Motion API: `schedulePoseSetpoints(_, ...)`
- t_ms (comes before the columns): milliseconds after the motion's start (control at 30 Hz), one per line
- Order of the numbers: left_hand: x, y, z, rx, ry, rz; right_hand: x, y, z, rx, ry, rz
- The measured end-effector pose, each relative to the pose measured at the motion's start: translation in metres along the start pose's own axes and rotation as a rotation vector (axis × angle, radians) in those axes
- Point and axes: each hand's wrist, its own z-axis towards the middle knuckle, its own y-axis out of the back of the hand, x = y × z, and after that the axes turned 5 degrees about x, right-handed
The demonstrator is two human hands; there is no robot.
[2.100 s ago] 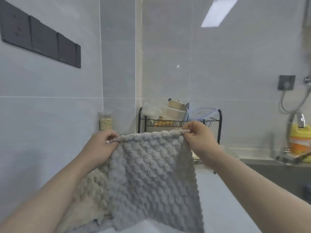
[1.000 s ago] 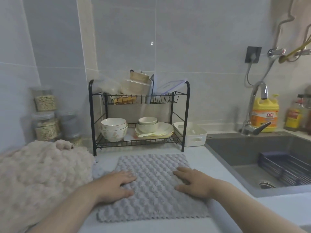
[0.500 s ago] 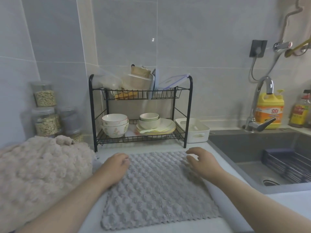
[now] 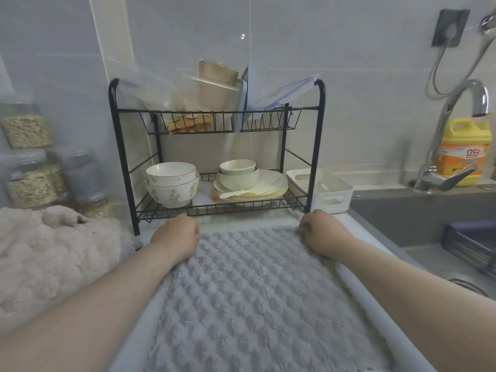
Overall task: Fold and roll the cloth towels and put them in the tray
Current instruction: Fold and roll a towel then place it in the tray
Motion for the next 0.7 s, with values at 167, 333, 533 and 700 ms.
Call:
schedulePoseSetpoints(167,0.002,0.018,-0.012,-0.157,-0.008,-0.207,0.0,0.019,-0.018,-0.119,-0.014,0.186)
schedulePoseSetpoints(333,-0.007,0.043,-0.053,-0.175,-0.063,-0.282,0.0,0.045,-0.063,-0.17,0.022,0.243)
schedulePoseSetpoints(533,-0.011,0.057,-0.114,-0.13,-0.128,-0.328,-0.005,0.059,-0.123,-0.17,0.043,0.233)
schedulePoseSetpoints(700,-0.016,0.054,-0.159,-0.069,-0.131,-0.326,-0.001,0.059,-0.172,-0.144,0.023,0.317)
